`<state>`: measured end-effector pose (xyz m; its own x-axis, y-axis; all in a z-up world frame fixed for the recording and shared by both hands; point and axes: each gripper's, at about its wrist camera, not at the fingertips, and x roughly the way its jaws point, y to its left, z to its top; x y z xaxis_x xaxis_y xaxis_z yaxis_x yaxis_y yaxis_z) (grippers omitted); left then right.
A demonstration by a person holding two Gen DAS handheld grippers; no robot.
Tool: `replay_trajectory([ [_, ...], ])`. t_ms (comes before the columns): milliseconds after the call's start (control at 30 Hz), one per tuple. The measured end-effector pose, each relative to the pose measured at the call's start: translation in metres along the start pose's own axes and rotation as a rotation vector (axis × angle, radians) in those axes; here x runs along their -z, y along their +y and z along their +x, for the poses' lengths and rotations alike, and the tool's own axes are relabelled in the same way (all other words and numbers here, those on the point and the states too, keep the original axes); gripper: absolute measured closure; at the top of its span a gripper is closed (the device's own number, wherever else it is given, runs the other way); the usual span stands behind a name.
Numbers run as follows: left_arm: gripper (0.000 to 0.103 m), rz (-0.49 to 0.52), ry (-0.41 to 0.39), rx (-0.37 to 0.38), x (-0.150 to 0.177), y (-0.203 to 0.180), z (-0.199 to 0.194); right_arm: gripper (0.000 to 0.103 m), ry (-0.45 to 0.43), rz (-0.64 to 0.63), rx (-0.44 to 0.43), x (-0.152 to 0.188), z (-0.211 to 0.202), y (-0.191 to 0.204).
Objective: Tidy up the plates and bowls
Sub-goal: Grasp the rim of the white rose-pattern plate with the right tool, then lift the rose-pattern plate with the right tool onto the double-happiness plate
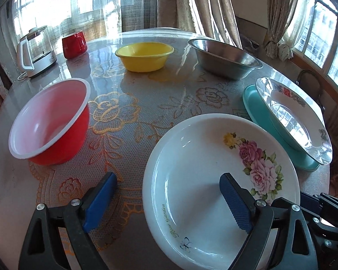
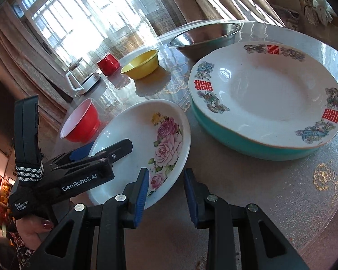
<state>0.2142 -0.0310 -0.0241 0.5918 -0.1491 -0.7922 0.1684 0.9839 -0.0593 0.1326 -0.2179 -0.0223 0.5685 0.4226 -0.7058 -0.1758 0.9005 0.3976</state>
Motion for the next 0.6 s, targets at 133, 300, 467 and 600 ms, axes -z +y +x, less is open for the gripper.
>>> replay_trajectory([
  [133,0.011,0.000,-0.008,0.007,0.002,0.001,-0.002,0.071,-0.022,-0.057,0.050,0.002,0.001,0.008],
  [300,0.053,0.000,-0.041,0.037,0.004,-0.001,-0.010,0.073,-0.038,-0.037,0.031,0.004,-0.002,0.003],
  [467,0.061,0.007,-0.044,0.060,0.005,-0.003,-0.013,0.074,-0.037,-0.023,0.010,0.008,-0.007,-0.001],
  [600,0.061,0.029,-0.065,0.090,0.006,-0.009,-0.018,0.074,-0.044,-0.042,0.017,0.015,-0.015,-0.001],
])
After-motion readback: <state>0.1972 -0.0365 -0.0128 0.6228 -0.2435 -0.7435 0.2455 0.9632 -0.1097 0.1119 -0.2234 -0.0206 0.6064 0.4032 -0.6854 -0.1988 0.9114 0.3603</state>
